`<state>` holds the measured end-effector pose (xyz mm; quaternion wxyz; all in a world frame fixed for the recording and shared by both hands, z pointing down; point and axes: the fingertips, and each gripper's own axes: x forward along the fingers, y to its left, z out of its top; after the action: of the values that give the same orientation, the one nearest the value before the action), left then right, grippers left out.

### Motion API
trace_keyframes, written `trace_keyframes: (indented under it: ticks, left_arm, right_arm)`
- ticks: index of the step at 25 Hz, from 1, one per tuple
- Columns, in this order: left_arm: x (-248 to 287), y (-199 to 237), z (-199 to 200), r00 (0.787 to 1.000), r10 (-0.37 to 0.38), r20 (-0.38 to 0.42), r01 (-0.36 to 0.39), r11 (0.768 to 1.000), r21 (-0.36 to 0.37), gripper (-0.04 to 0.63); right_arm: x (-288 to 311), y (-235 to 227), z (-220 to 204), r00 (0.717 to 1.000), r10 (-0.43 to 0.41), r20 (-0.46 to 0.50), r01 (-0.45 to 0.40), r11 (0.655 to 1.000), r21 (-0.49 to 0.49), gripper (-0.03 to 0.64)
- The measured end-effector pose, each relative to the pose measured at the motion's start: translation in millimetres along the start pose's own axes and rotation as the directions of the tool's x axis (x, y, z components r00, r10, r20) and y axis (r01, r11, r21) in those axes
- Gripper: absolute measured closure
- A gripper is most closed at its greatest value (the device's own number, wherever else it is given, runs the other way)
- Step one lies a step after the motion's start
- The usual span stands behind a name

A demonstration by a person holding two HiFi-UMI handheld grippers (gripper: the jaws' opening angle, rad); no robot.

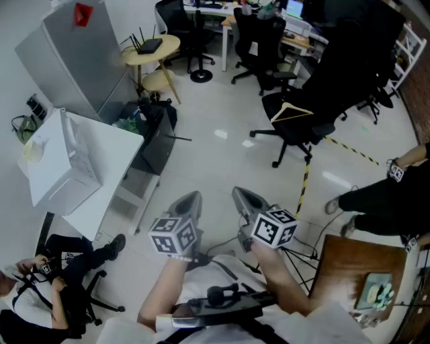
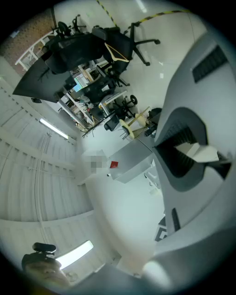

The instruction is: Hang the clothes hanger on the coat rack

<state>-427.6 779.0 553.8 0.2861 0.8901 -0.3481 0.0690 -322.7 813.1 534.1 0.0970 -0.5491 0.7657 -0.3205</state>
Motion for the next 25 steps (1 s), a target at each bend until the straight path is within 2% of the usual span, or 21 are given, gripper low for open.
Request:
trace_keyframes:
  ticks: [5, 16, 20, 25]
  left_arm:
    - [9, -29, -8, 1.0, -0.011, 0.017, 0.011, 1.0, 0.017, 0.607]
    - [42, -48, -21, 0.999, -0.017, -0.045, 0.019, 0.999, 0.051, 0.607]
    - [70, -48, -17, 0.996, -0.055, -0.067, 0.057, 0.998, 0.038, 0.607]
    - [127, -61, -1, 0.989, -0.121, -0.086, 0.125, 0.991, 0.043, 0.607]
  right_arm:
    - [-23, -29, 9, 1.0, -0.009, 0.022, 0.009, 1.0, 0.015, 0.615]
    - [-45, -73, 3, 0.998, -0.039, 0.038, 0.035, 0.993, 0.114, 0.615]
    - [-40, -87, 7, 0.997, -0.069, 0.032, 0.065, 0.99, 0.127, 0.615]
    - [-34, -127, 40, 0.99, -0.129, 0.051, 0.122, 0.984, 0.13, 0.615]
